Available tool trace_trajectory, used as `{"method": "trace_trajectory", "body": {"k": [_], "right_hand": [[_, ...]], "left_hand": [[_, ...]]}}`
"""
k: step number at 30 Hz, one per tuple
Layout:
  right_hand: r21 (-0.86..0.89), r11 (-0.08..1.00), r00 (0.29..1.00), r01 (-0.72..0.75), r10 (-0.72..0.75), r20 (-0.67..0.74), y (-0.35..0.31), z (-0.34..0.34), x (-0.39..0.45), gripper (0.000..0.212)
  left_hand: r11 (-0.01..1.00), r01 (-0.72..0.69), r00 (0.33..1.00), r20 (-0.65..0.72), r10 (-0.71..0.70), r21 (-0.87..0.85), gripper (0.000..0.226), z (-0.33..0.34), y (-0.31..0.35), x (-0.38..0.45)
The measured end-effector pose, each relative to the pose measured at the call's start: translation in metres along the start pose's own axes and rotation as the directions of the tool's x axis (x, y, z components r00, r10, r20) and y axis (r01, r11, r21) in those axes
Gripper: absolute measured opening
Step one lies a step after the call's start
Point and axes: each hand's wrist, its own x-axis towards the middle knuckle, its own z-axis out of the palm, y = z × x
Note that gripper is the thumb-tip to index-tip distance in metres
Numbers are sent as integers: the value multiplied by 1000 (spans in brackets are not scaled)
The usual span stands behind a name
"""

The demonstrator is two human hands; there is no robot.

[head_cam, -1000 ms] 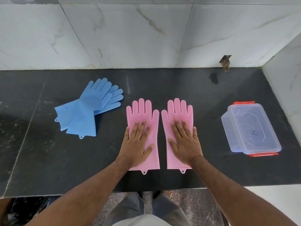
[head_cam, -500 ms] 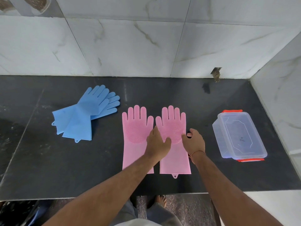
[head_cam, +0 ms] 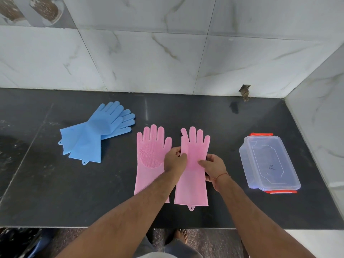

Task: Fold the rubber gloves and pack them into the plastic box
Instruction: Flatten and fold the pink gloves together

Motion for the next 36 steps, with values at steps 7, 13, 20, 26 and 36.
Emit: {"method": "trace_trajectory", "body": {"k": [7,13,20,26,36], "right_hand": [[-97,977,982,188,-186,27,-2,7,-14,28],[-13,964,962,267,-266,64,-7,11,-25,35],[118,951,942,284,-300,152,-30,46,-43,46],[203,946,918,251,-299,260,-54,89,-51,51],[89,991,974,104,-120,194,-35,125,-43,52]], "left_hand": [[992,-117,993,38,116,41,10,-6,-2,1],[991,-122,992,21,123,-47,31,-25,8,-3],[981,-158,987,-30,156,-113,25,-77,14,11],[980,-140,987,-95,128,-138,10,-128,22,29],[983,91,995,52,-83,-158,40,-158,-8,36]]}}
